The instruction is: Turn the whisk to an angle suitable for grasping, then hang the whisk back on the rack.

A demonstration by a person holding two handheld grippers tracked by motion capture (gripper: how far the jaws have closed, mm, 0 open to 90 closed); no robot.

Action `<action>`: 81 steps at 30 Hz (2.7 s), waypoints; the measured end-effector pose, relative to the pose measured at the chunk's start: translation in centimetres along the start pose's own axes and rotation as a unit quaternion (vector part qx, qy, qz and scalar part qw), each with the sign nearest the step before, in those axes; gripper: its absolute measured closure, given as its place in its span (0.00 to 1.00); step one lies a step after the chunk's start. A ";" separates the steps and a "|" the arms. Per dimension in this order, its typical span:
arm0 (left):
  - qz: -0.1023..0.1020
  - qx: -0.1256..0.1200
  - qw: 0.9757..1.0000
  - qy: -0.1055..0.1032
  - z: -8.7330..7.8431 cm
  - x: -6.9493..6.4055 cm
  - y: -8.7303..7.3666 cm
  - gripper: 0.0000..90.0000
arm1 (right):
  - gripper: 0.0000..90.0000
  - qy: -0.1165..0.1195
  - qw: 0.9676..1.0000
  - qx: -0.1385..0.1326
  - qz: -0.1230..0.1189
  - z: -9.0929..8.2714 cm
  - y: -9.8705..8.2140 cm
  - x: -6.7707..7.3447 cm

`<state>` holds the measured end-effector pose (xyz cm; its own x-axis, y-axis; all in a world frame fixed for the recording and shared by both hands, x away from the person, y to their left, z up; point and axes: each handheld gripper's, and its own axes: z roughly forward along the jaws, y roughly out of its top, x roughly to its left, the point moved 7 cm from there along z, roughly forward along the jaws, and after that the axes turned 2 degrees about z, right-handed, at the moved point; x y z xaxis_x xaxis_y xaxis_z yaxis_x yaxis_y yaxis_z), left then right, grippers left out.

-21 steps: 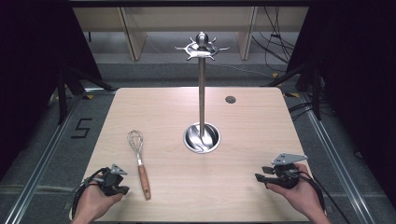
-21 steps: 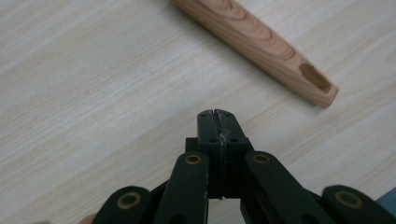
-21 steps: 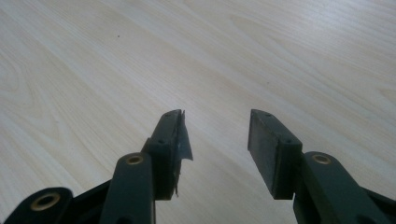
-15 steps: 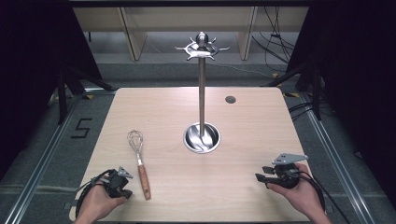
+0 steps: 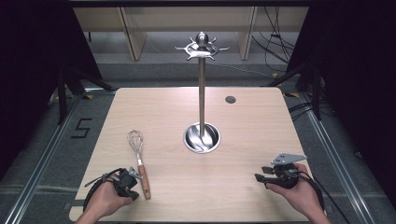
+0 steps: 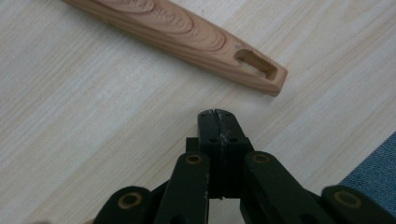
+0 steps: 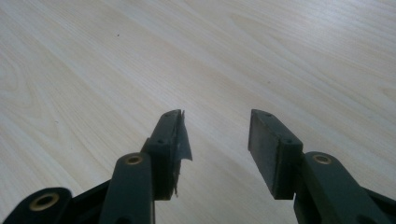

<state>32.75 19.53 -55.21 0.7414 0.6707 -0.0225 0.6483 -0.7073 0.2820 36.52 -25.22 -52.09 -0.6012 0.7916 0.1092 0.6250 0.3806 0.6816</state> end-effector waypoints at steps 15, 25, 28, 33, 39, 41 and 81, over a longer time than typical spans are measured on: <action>0.047 0.020 0.999 0.000 1.4 -0.5 5.2 0.99 | 0.61 0.003 1.000 0.022 -0.002 -0.2 -0.2 -0.1; 0.079 0.015 0.997 0.000 2.9 -1.0 11.2 0.99 | 0.61 0.006 1.000 0.017 0.005 -0.1 -0.2 0.0; 0.086 0.013 0.996 -0.001 3.3 -1.0 12.3 0.99 | 0.61 0.002 1.000 0.011 0.002 0.1 -0.3 -0.2; 0.093 0.011 0.996 -0.002 3.0 -0.6 13.2 0.99 | 0.61 0.006 1.000 0.009 0.004 0.1 -0.3 -0.1; 0.165 -0.031 0.986 -0.002 1.0 0.3 13.3 0.82 | 0.61 0.010 1.000 0.007 0.013 0.1 -0.3 -0.2; 0.177 -0.042 0.983 0.005 0.4 0.9 13.1 0.69 | 0.60 0.008 1.000 0.002 0.016 0.3 -0.2 -0.2; 0.341 0.020 0.940 -0.012 2.4 5.3 16.0 0.43 | 0.59 0.004 1.000 0.011 -0.002 0.1 -0.3 -0.3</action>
<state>47.44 11.26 -53.12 0.9903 0.0532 0.1287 0.0263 -0.9791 0.2018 36.56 -25.51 -52.40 -0.6069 0.7868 0.1123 0.6339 0.3940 0.6656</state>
